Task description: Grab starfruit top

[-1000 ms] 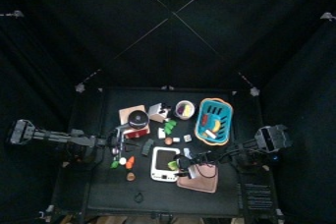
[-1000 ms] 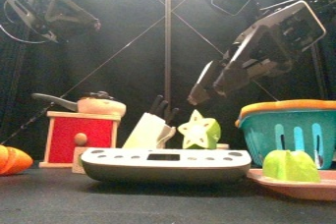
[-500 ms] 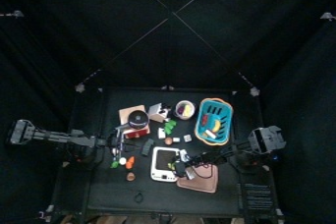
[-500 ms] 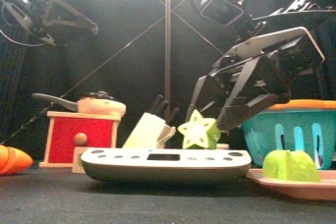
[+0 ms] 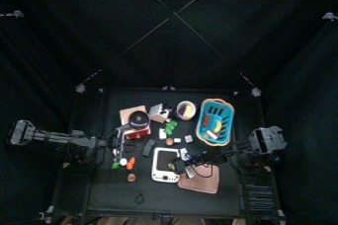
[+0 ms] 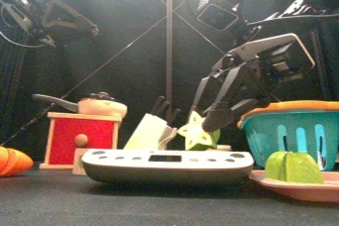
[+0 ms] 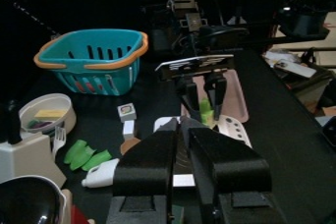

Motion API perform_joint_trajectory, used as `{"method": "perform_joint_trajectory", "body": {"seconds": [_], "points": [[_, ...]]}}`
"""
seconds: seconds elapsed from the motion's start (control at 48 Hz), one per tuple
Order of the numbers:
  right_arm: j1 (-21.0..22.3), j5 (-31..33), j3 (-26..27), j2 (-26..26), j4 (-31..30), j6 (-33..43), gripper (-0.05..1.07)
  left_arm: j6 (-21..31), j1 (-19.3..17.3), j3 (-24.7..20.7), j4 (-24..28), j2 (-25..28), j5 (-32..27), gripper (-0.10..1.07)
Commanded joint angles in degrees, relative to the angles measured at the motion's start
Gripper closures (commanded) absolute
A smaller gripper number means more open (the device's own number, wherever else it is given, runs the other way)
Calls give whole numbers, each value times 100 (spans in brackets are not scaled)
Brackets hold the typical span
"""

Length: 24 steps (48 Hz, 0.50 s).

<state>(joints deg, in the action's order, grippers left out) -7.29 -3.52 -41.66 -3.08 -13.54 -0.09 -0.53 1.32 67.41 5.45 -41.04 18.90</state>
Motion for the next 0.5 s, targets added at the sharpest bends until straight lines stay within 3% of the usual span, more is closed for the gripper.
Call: {"method": "perform_joint_trajectory", "body": {"seconds": [0.0, 0.479], "points": [[53, 53, 141, 220, 35, 18, 40, 0, 26, -18, 0, 18, 44, 43], [105, 53, 193, 642, 422, 35, 40, -26, 18, -9, -70, 18, 53, 43]]}}
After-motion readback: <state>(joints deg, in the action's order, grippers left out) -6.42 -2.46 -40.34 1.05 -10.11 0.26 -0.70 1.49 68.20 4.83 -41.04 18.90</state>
